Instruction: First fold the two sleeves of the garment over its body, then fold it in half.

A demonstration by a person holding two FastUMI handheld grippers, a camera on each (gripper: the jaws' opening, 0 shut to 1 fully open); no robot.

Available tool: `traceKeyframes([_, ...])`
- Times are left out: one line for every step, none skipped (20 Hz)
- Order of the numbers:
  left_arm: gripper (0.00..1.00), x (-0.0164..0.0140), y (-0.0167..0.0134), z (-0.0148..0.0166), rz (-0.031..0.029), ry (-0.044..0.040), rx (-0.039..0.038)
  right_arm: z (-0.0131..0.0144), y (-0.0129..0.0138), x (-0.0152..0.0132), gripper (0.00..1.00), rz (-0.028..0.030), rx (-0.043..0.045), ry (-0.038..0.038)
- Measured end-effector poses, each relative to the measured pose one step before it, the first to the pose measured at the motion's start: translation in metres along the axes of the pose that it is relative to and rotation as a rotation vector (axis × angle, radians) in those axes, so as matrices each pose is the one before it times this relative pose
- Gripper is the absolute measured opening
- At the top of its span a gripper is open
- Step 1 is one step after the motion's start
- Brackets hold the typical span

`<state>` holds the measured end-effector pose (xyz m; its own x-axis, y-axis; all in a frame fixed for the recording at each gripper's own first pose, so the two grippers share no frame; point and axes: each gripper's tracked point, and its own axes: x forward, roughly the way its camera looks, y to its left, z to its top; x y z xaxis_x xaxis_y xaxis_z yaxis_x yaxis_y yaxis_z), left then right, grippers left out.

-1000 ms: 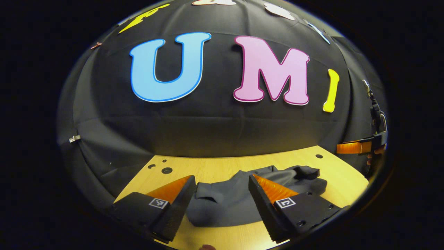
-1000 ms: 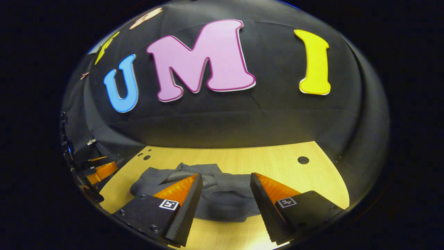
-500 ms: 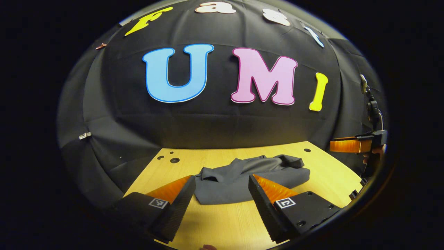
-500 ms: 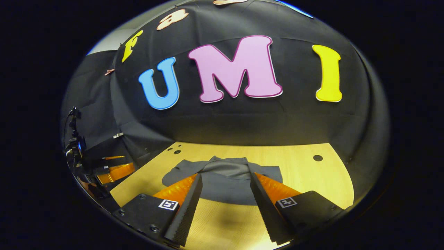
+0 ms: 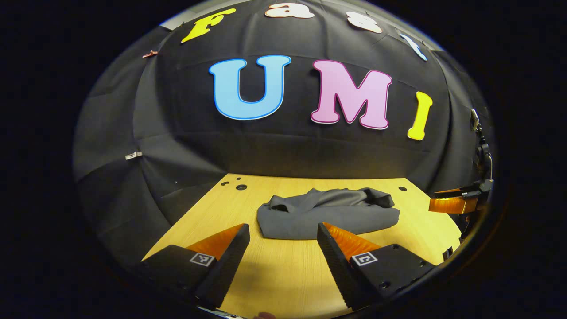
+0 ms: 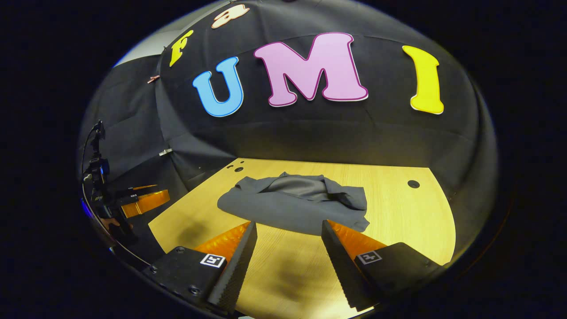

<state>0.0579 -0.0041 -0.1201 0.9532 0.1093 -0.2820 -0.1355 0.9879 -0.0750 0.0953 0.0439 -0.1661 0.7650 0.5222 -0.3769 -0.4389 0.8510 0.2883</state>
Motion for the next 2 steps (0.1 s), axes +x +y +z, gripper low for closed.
traceKeyframes([0.96,-0.00371,-0.0012,-0.00341,0.01078,0.00806,-0.00414,-0.00058,-0.00111,-0.0015,0.92,0.00512,0.00051,0.00211])
traceKeyframes([0.96,-0.00338,-0.00266,-0.00493,0.00146,0.00525,-0.00208,0.00065,0.00042,-0.00324,0.92,0.00139,-0.00037,-0.00323])
